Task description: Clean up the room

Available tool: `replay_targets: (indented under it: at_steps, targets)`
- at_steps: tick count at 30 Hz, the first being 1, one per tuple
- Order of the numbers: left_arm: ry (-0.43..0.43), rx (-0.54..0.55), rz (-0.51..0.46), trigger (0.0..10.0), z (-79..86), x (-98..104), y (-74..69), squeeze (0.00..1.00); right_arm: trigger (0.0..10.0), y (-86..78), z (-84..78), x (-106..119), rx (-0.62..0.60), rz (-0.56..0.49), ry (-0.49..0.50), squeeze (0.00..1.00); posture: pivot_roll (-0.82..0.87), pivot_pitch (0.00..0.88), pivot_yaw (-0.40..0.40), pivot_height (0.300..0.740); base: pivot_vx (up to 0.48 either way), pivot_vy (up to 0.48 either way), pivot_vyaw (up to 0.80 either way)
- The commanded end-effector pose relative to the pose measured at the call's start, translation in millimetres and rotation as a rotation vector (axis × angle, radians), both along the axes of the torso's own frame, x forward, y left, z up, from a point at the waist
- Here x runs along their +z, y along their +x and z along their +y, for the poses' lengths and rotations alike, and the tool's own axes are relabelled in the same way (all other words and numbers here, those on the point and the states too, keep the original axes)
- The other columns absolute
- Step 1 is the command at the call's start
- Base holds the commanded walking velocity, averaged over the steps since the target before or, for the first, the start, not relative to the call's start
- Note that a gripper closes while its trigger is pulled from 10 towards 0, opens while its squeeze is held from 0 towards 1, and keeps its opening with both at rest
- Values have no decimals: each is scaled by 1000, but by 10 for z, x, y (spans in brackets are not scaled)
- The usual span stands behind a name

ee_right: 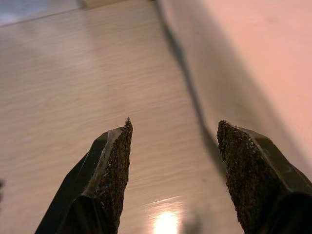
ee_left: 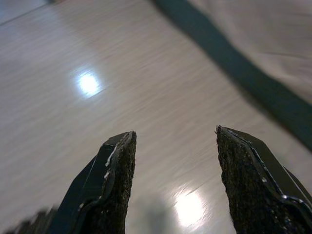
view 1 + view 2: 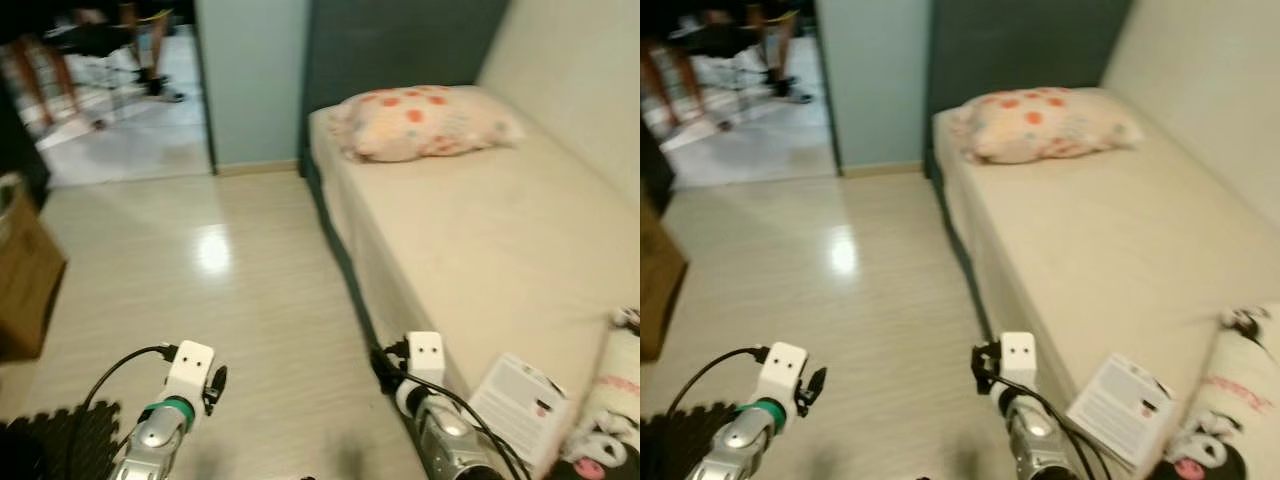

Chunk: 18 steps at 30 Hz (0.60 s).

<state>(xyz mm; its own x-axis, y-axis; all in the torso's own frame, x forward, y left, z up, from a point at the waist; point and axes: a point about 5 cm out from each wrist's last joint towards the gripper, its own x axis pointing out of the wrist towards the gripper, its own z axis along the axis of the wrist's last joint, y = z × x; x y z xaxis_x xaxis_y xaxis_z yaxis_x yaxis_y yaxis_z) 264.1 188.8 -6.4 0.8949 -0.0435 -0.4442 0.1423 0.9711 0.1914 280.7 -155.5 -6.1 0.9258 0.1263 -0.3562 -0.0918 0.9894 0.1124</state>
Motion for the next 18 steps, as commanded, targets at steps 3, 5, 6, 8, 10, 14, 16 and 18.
replay_targets:
  at_steps: [3, 5, 6, 8, 10, 14, 16, 18]
  targets:
    - [-4, 5, 28, 10000, -7, -65, -56, 0, 10000, -43, 8, -48, -5, 25, 11, 0, 94, 0, -9, 740, 0, 0, -781]
    - [-3, 5, 29, 10000, -5, -67, -57, 0, 10000, -45, 9, -50, -6, 26, 13, 0, 95, 0, -8, 740, 0, 0, -778]
    - [-3, 6, 29, 10000, -4, -68, -57, 0, 10000, -46, 9, -51, -6, 27, 13, 0, 95, 0, -8, 740, 0, 0, -775]
    - [-3, 6, 30, 10000, -3, -68, -57, 0, 10000, -47, 9, -52, -6, 27, 14, 0, 95, 0, -8, 740, 0, 0, -778]
    - [-3, 7, 30, 10000, -2, -69, -58, 0, 10000, -47, 10, -53, -6, 28, 15, 0, 95, 0, -8, 740, 0, 0, -778]
    - [-2, 8, 30, 10000, 0, -71, -61, 0, 10000, -47, 13, -53, -6, 28, 18, 0, 96, 2, -9, 740, 0, 0, -780]
    - [0, 9, 31, 10000, 0, -73, -62, 0, 10000, -44, 15, -51, -7, 27, 19, 0, 96, 2, -9, 740, 0, 0, -781]
    - [0, 9, 32, 10000, 2, -74, -63, 0, 10000, -42, 17, -49, -7, 26, 20, 0, 97, 3, -8, 740, 0, 0, -781]
